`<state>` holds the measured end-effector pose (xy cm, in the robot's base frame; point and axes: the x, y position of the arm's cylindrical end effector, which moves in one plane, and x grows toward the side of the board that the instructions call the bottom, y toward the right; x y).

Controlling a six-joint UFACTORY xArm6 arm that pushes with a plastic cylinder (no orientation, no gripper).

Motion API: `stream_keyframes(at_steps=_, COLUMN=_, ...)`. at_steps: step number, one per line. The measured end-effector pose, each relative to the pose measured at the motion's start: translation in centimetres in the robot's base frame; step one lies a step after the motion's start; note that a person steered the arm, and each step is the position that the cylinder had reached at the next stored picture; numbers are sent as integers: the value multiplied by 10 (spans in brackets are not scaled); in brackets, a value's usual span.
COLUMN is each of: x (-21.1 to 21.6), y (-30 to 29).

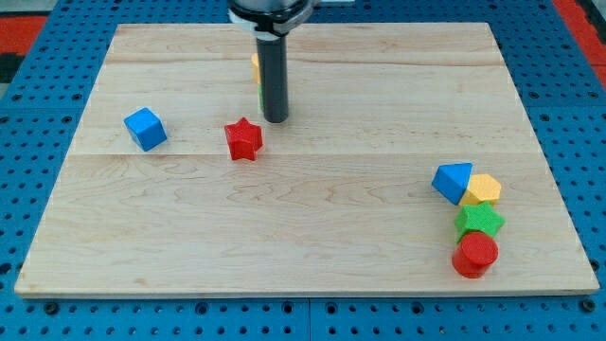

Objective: Slide red star closer to the blue triangle

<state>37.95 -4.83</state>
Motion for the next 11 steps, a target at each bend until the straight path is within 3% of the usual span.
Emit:
stream_keyframes(at_steps=2, x=2, y=-41)
stream_keyframes(at_steps=8, x=15, y=-53)
stream_keyframes(at_steps=11, x=46, y=-33)
